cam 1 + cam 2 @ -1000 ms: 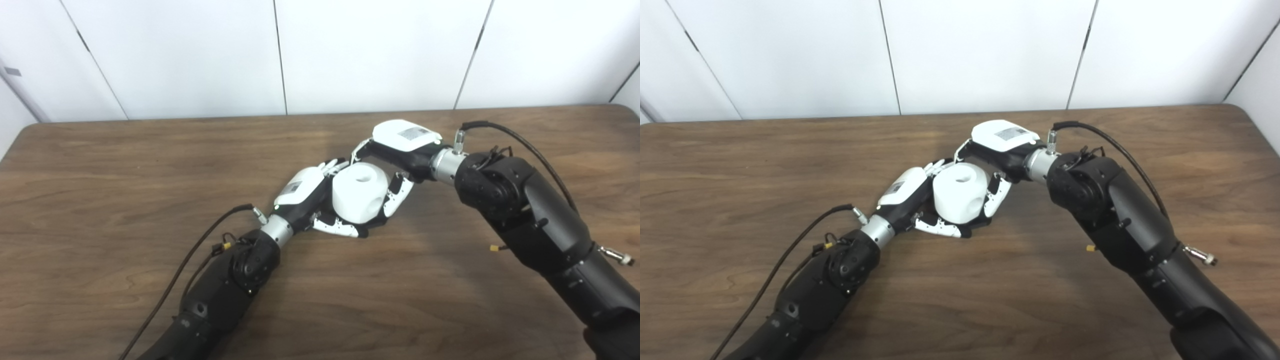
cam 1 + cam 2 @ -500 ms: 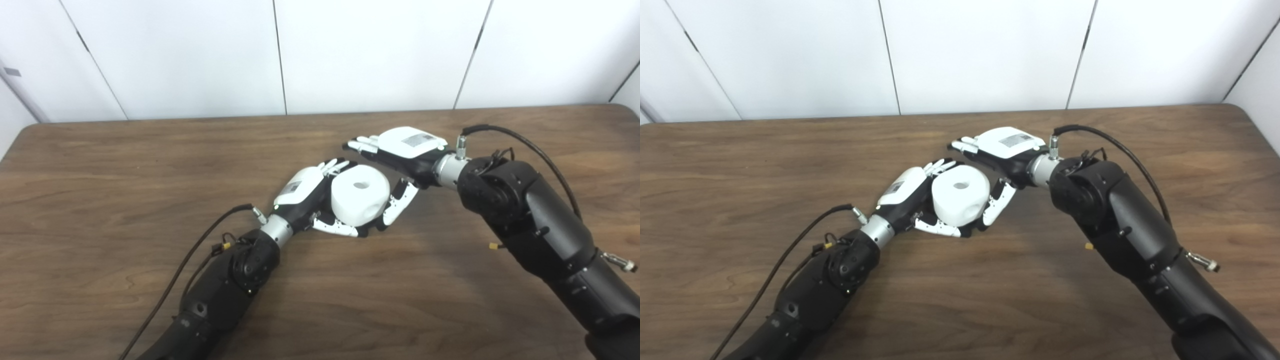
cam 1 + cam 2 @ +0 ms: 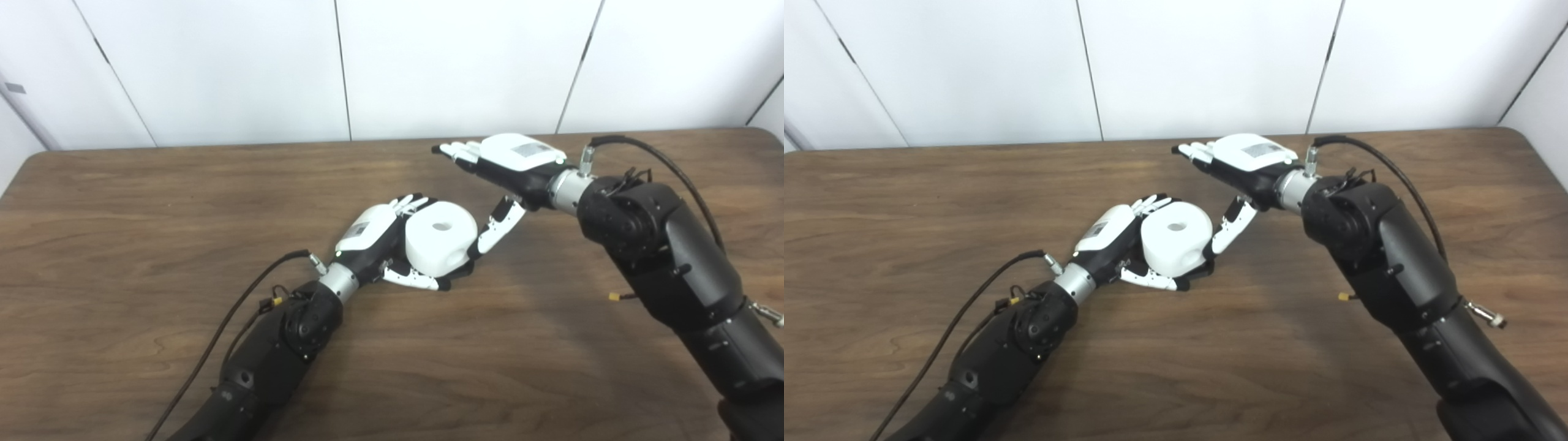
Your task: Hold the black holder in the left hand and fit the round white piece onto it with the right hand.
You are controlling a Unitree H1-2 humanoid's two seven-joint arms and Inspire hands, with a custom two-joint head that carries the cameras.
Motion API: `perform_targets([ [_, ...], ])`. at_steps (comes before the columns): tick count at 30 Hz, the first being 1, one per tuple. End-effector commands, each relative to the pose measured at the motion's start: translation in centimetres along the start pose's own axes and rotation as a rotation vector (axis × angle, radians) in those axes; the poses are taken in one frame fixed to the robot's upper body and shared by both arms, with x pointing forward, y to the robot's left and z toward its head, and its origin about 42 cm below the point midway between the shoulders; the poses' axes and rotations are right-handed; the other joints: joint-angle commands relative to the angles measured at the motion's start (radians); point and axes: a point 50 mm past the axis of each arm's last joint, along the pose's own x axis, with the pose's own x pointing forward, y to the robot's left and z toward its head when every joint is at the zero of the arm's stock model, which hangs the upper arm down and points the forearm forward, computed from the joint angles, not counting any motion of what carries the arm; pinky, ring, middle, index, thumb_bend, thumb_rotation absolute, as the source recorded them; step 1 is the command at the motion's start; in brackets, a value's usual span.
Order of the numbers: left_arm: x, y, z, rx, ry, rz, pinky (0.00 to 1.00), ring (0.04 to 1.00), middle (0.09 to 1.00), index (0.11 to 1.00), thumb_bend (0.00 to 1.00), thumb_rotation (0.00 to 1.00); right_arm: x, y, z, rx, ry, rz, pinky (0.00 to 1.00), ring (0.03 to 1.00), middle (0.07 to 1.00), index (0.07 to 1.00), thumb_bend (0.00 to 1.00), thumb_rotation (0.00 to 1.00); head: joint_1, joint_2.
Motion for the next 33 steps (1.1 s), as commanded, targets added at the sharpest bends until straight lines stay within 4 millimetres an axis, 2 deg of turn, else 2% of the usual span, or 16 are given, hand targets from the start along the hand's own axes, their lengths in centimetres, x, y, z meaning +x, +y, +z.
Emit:
perform_targets([
  [1, -2.1, -5.8, -1.2, -0.063, 0.082, -0.198, 1.00, 1.000, 0.943, 0.481, 0.52, 0.06, -0.6, -4.0, -0.9, -0.041, 0.019, -0.069, 0.85, 0.992, 1.000, 1.000, 0.98, 0.34, 0.001, 0.000],
  [3, -2.1, -5.7, -1.2, -0.065, 0.083, -0.198, 1.00, 1.000, 0.944, 0.481, 0.52, 0.06, -0.9, -4.7, -1.9, -0.035, 0.040, -0.012, 0.83, 0.987, 1.000, 1.000, 0.98, 0.31, -0.002, -0.003],
  [5, -2.2, -5.7, -1.2, -0.070, 0.082, -0.197, 1.00, 1.000, 0.945, 0.481, 0.52, 0.06, -1.3, -5.2, -2.9, -0.015, 0.066, 0.065, 0.82, 0.989, 1.000, 1.000, 0.97, 0.23, -0.004, -0.001],
  [7, -2.3, -5.6, -1.3, -0.075, 0.085, -0.194, 1.00, 1.000, 0.944, 0.481, 0.52, 0.06, -2.0, -5.6, -3.8, 0.001, 0.086, 0.115, 0.85, 0.986, 0.993, 1.000, 0.91, 0.14, -0.005, -0.002],
  [8, -2.3, -5.6, -1.3, -0.074, 0.085, -0.195, 1.00, 1.000, 0.945, 0.481, 0.52, 0.06, -2.3, -5.6, -4.2, 0.009, 0.085, 0.119, 0.83, 0.965, 0.966, 0.970, 0.89, 0.09, -0.005, 0.000],
  [10, -2.4, -5.5, -1.4, -0.070, 0.084, -0.194, 1.00, 1.000, 0.948, 0.481, 0.52, 0.06, -3.4, -5.6, -5.1, 0.044, 0.087, 0.067, 0.72, 0.857, 0.879, 0.873, 0.85, 0.02, -0.006, -0.002],
  [14, -2.5, -5.3, -1.6, -0.067, 0.085, -0.195, 1.00, 1.000, 0.950, 0.481, 0.52, 0.06, -5.1, -5.3, -6.6, 0.209, 0.093, -0.126, 0.56, 0.703, 0.767, 0.741, 0.80, 0.00, -0.004, -0.003],
  [19, -2.6, -5.3, -1.8, -0.075, 0.090, -0.193, 1.00, 1.000, 0.951, 0.481, 0.52, 0.06, -6.1, -2.8, -8.2, 0.570, 0.049, -0.357, 0.53, 0.667, 0.733, 0.705, 0.72, 0.00, -0.014, -0.007],
  [22, -2.6, -5.3, -1.9, -0.073, 0.092, -0.194, 1.00, 1.000, 0.951, 0.481, 0.52, 0.06, -6.3, -1.1, -8.6, 0.819, 0.039, -0.434, 0.60, 0.676, 0.736, 0.701, 0.74, 0.03, -0.013, -0.010],
  [23, -2.6, -5.3, -1.9, -0.072, 0.092, -0.194, 1.00, 1.000, 0.951, 0.481, 0.52, 0.06, -6.4, -0.6, -8.7, 0.888, 0.035, -0.451, 0.59, 0.676, 0.735, 0.705, 0.74, 0.07, -0.013, -0.010],
  [25, -2.6, -5.3, -1.9, -0.073, 0.091, -0.192, 1.00, 1.000, 0.950, 0.481, 0.52, 0.06, -6.3, 0.8, -8.6, 1.089, 0.038, -0.490, 0.58, 0.675, 0.729, 0.695, 0.76, 0.07, -0.011, -0.017],
  [28, -2.6, -5.4, -1.8, -0.078, 0.088, -0.190, 1.00, 1.000, 0.948, 0.481, 0.52, 0.06, -6.0, 3.4, -8.0, 1.345, 0.021, -0.549, 0.54, 0.655, 0.716, 0.683, 0.72, 0.01, -0.005, -0.018],
  [30, -2.7, -5.4, -1.7, -0.082, 0.089, -0.193, 1.00, 1.000, 0.951, 0.481, 0.52, 0.06, -5.7, 4.8, -7.6, 1.405, 0.037, -0.574, 0.57, 0.650, 0.715, 0.692, 0.69, 0.00, 0.002, -0.019],
  [33, -2.7, -5.3, -1.6, -0.087, 0.084, -0.190, 1.00, 1.000, 0.951, 0.481, 0.52, 0.06, -5.4, 6.4, -7.2, 1.415, 0.054, -0.577, 0.68, 0.681, 0.725, 0.717, 0.69, 0.03, 0.000, -0.017],
])
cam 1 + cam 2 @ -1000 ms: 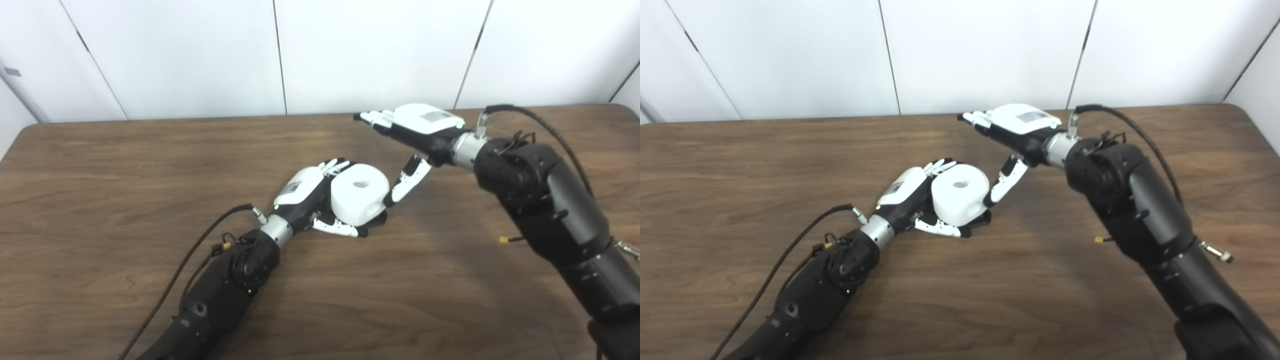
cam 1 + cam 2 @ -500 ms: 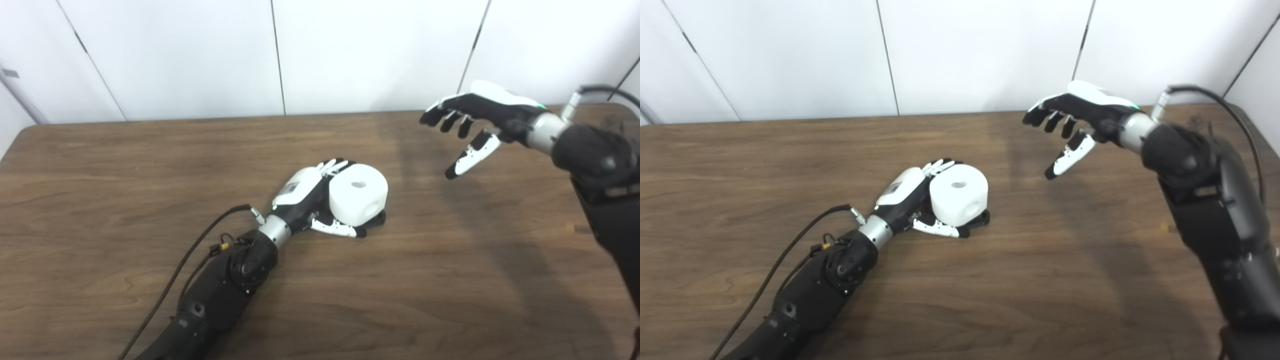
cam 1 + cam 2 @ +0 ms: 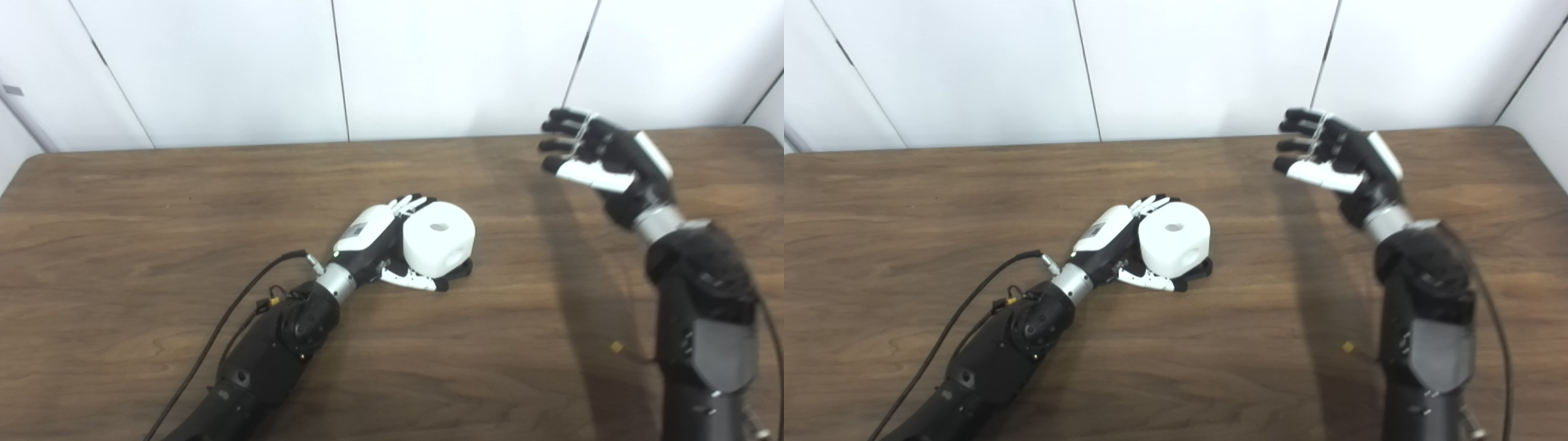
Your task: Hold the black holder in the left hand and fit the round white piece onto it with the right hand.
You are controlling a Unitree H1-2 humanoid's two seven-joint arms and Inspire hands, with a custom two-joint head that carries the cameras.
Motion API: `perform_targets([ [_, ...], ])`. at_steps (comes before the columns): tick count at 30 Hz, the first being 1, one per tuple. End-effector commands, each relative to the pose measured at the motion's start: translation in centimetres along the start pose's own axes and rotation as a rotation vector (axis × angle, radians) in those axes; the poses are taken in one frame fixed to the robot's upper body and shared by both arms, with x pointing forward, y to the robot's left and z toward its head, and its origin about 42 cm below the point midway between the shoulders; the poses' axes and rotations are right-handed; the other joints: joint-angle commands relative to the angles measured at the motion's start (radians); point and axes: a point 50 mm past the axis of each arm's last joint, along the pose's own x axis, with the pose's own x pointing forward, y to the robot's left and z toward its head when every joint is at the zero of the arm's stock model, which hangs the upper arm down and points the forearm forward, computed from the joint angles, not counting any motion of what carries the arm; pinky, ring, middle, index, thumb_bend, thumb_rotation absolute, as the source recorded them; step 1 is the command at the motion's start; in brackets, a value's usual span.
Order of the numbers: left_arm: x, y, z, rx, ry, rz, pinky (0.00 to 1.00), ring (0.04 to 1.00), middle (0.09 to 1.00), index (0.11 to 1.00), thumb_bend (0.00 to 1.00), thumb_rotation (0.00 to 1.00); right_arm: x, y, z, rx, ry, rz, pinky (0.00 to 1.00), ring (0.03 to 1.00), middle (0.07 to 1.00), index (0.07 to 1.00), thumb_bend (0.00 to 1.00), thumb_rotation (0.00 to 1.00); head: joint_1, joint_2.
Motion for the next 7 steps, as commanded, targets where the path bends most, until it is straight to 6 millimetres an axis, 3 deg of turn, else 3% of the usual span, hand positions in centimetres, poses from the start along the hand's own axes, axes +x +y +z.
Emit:
perform_targets([
  [1, -2.36, -5.54, -1.15, -0.078, 0.091, -0.190, 1.00, 1.000, 0.950, 0.481, 0.52, 0.06, 0.30, -0.16, 1.68, -0.021, -0.091, -0.001, 0.70, 0.693, 0.735, 0.719, 0.70, 0.04, 0.001, 0.001],
  [7, -2.35, -5.51, -1.13, -0.071, 0.090, -0.196, 1.00, 1.000, 0.951, 0.482, 0.52, 0.06, 0.38, 0.66, 0.89, -0.037, -0.075, 0.022, 0.68, 0.754, 0.775, 0.718, 0.73, 0.03, 0.002, 0.001],
])
